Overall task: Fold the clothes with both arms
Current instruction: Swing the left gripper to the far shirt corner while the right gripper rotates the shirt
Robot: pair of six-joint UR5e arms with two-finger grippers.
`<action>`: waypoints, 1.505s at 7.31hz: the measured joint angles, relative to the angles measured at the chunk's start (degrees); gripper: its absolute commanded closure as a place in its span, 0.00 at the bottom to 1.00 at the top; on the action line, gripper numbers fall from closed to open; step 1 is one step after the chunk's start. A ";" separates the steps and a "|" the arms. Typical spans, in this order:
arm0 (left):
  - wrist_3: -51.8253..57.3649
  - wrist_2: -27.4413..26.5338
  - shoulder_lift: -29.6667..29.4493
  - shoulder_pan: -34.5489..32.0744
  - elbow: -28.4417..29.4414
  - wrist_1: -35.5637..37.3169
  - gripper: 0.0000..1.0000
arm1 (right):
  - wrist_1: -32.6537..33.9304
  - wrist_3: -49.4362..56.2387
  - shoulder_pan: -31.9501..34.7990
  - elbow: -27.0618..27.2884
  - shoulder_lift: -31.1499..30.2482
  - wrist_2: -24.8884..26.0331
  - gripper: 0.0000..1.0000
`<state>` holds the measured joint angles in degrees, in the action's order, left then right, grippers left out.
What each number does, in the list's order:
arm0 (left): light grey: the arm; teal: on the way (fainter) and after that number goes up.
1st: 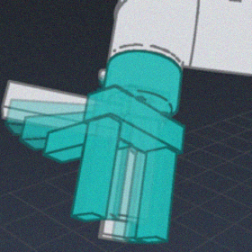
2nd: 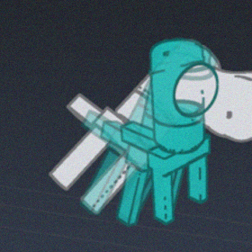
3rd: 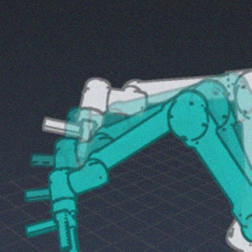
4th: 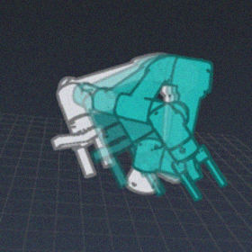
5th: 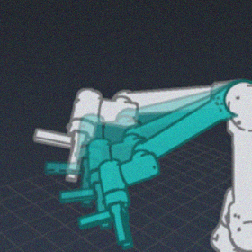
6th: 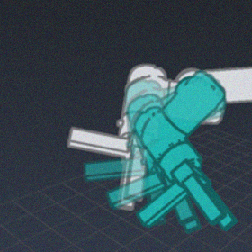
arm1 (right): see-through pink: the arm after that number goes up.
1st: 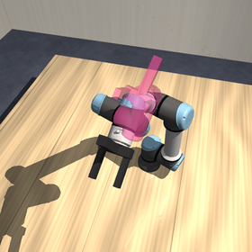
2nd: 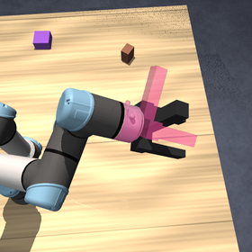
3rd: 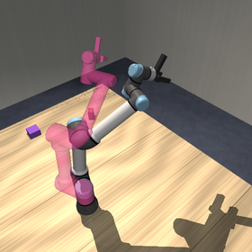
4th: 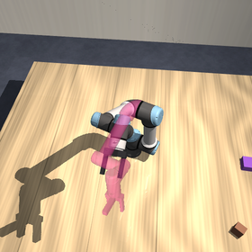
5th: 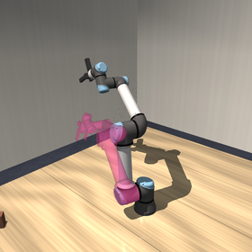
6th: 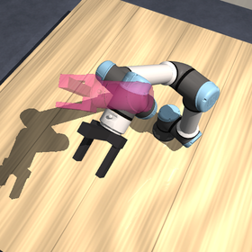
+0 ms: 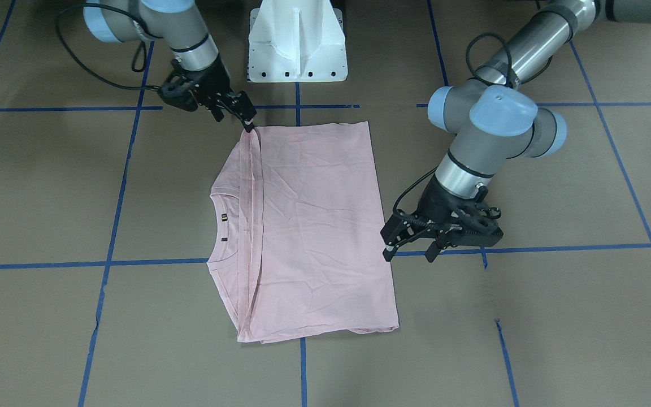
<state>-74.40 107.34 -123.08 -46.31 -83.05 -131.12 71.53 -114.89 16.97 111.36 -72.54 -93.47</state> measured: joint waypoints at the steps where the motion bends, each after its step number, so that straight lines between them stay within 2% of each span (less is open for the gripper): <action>1: 0.05 0.09 1.17 0.03 -1.41 0.11 0.00 | 0.01 -2.09 -0.72 -2.54 1.93 1.04 0.21; 3: -0.04 0.02 1.86 0.12 -2.11 0.24 0.00 | 1.17 -4.58 -1.21 -5.71 4.72 2.00 0.28; 6: -1.14 -0.02 1.84 0.26 -2.36 0.27 0.00 | 4.87 -4.97 -1.22 -5.98 5.27 2.16 0.30; 7: -1.77 -0.02 1.76 0.30 -2.38 0.26 0.00 | 5.87 -4.98 -1.18 -5.87 5.30 2.16 0.53; 8: -2.07 -0.05 1.70 0.32 -2.38 0.25 0.00 | 6.52 -5.03 -1.17 -5.83 5.33 2.16 1.00; 11: -2.24 -0.11 1.62 0.34 -2.44 0.27 0.00 | 7.55 -7.12 -1.41 -5.60 5.39 2.10 1.00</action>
<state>-76.63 107.23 -121.46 -45.97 -85.49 -130.85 79.08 -122.01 15.56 105.76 -67.15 -91.37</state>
